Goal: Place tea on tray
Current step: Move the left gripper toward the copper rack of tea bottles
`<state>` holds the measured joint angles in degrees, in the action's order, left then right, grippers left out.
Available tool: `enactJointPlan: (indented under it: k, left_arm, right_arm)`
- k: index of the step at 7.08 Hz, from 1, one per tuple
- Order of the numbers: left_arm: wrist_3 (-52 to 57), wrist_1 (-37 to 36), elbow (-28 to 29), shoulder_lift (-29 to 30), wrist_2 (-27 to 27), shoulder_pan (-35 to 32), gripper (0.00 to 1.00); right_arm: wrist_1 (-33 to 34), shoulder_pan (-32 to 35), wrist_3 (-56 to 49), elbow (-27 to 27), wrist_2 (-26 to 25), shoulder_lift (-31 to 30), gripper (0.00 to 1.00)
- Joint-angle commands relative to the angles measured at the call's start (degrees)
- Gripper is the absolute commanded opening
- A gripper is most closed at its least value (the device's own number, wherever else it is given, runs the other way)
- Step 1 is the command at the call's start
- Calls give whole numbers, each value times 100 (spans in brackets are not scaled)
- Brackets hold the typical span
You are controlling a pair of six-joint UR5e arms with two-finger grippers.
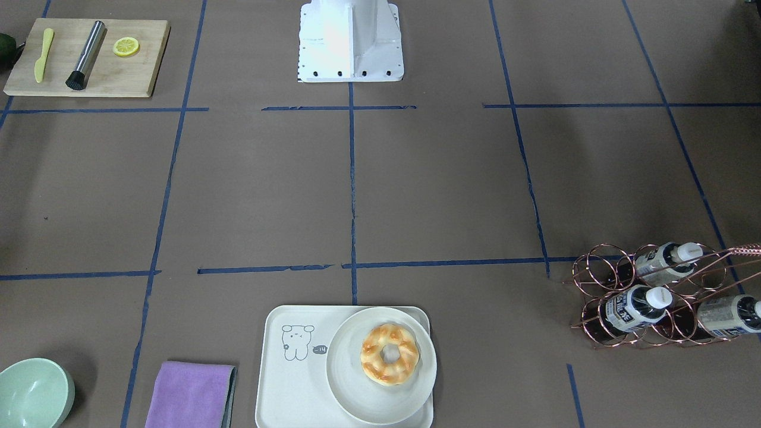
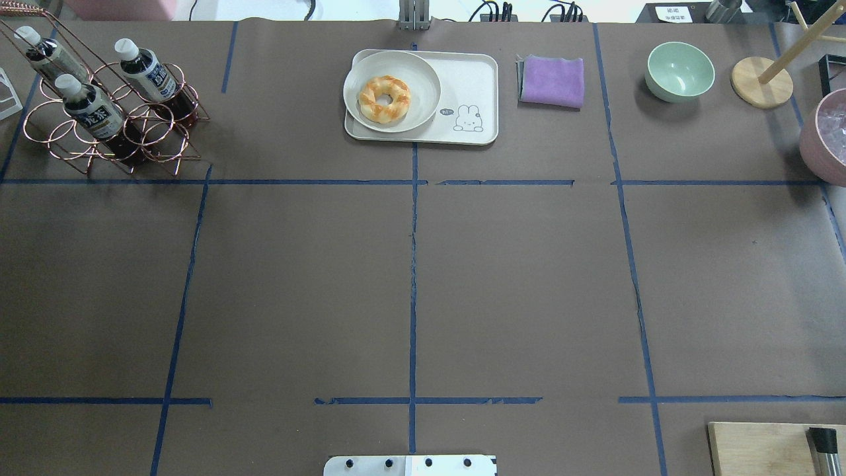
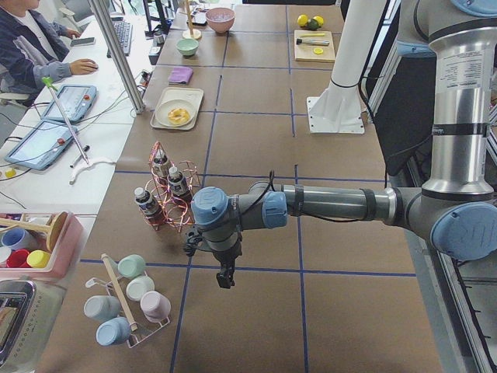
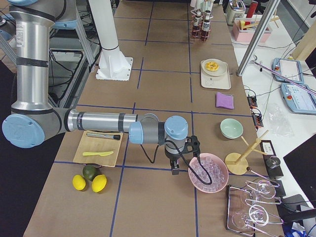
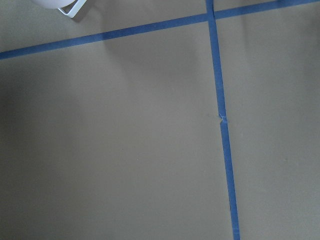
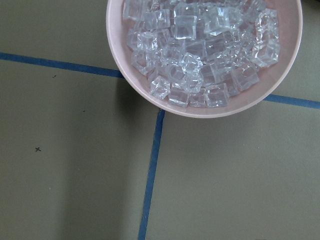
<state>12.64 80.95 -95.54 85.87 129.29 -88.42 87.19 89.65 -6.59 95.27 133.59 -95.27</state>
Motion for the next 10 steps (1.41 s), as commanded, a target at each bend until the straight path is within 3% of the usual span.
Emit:
enactJointPlan:
  k: [1,4,7,9,10]
  left_arm:
    - [2,0,0,0,0,0,100]
    - [10,9,-26,44,-218,0,100]
    - [-16,149,-123,772,-440,0,100]
    - [-645,323,-569,738,-413,70,100]
    - [-1380,926,-597,703,-422,384,100]
  right_arm:
    - [0,0,0,0,0,0,100]
    - [0,0,9,9,0,0,100]
    - [0,0,9,9,9,0,100]
    - [0,0,18,9,17,0,100]
    - [0,0,18,9,70,0,100]
